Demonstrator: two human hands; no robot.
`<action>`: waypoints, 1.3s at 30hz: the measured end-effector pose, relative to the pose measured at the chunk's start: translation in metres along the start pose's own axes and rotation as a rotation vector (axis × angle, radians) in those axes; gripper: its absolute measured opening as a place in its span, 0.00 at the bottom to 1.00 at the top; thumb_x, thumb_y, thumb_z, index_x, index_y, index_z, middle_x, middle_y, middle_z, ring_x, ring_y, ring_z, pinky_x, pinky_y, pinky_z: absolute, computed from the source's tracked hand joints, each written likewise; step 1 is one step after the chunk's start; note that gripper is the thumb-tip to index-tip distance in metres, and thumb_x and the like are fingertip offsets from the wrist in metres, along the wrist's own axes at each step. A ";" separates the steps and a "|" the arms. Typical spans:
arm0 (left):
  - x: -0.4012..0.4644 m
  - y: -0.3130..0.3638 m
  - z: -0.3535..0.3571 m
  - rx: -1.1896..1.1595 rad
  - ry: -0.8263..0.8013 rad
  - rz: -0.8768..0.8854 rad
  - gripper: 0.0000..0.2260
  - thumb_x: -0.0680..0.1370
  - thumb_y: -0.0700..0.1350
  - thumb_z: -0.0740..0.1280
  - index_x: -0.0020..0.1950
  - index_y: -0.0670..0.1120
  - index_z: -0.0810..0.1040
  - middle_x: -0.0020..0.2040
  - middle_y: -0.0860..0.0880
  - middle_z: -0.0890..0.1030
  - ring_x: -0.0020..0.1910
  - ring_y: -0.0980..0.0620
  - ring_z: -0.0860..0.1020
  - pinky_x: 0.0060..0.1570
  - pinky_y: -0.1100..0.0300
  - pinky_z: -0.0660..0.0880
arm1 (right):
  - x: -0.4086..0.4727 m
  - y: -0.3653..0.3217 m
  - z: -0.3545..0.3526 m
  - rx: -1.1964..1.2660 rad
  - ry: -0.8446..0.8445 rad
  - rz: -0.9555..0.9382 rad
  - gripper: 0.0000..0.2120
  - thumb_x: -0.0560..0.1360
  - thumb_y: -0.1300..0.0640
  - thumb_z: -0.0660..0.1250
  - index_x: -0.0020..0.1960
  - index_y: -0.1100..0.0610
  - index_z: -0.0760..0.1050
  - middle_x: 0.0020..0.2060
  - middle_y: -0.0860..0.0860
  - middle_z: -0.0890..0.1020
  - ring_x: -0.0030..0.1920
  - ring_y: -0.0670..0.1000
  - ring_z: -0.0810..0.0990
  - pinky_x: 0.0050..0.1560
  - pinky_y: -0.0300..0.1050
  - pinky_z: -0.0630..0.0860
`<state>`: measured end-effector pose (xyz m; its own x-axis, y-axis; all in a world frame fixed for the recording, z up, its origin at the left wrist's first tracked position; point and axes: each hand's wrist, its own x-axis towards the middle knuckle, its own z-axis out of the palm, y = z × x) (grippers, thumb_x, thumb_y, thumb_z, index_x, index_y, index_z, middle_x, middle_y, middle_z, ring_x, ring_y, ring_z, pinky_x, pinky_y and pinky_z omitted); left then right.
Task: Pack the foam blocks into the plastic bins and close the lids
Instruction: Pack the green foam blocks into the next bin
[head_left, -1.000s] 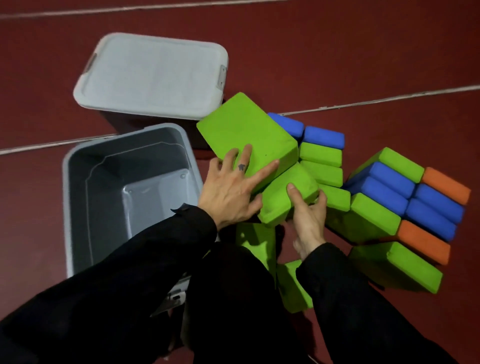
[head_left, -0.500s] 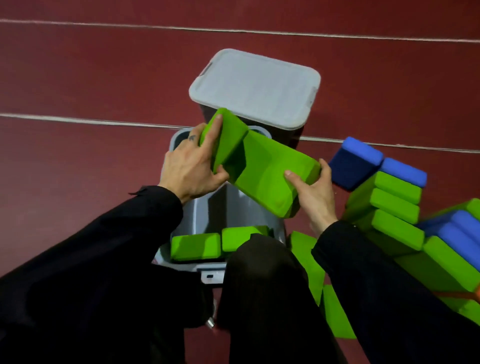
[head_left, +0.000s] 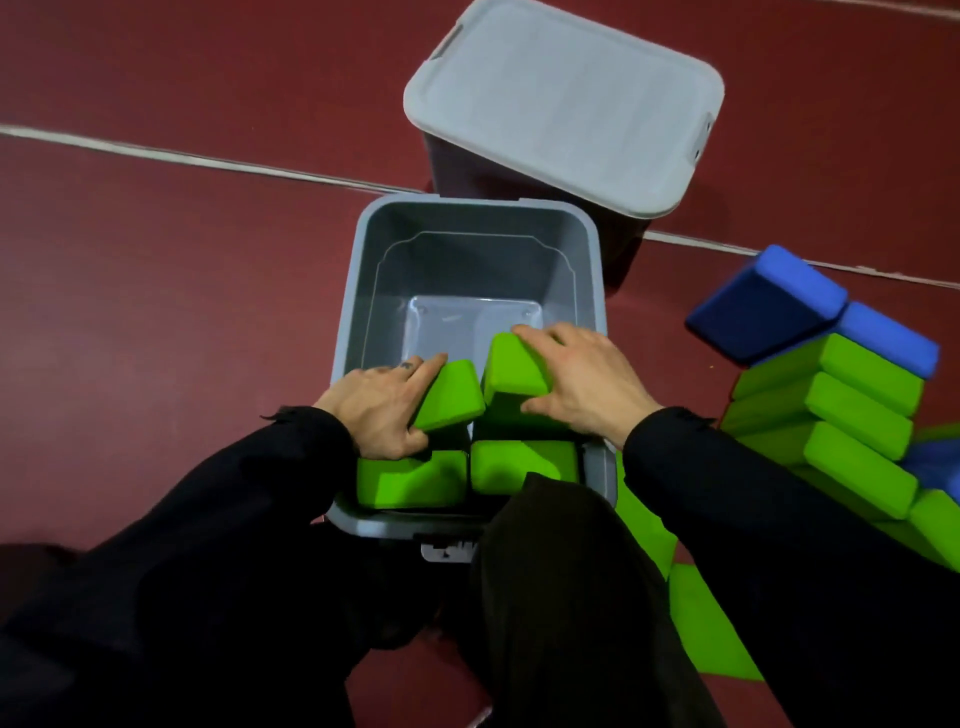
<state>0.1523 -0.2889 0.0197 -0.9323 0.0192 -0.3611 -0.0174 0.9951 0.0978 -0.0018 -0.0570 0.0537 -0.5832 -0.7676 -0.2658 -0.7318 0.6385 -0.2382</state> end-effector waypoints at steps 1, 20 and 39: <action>0.001 -0.002 0.009 -0.009 -0.026 0.006 0.45 0.68 0.61 0.65 0.80 0.49 0.50 0.69 0.44 0.72 0.56 0.38 0.80 0.51 0.45 0.78 | 0.003 -0.001 0.006 -0.029 -0.006 -0.043 0.45 0.68 0.38 0.76 0.79 0.46 0.60 0.66 0.53 0.75 0.65 0.61 0.74 0.66 0.55 0.69; 0.026 -0.010 0.103 -0.027 0.023 0.020 0.38 0.76 0.67 0.53 0.83 0.51 0.50 0.78 0.44 0.64 0.76 0.41 0.62 0.75 0.34 0.52 | 0.008 0.010 0.134 -0.058 -0.076 -0.098 0.44 0.77 0.25 0.52 0.83 0.50 0.49 0.78 0.56 0.62 0.78 0.58 0.60 0.80 0.58 0.52; 0.083 0.208 0.016 -0.263 0.251 0.364 0.25 0.80 0.57 0.59 0.72 0.44 0.73 0.69 0.42 0.75 0.65 0.40 0.74 0.61 0.47 0.74 | -0.133 0.124 0.051 0.485 0.387 0.549 0.20 0.78 0.50 0.65 0.67 0.54 0.76 0.62 0.53 0.81 0.63 0.55 0.78 0.66 0.50 0.72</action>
<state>0.0773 -0.0784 -0.0047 -0.9523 0.3038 -0.0301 0.2642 0.8695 0.4174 0.0032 0.1268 0.0121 -0.9582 -0.2477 -0.1430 -0.1255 0.8134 -0.5680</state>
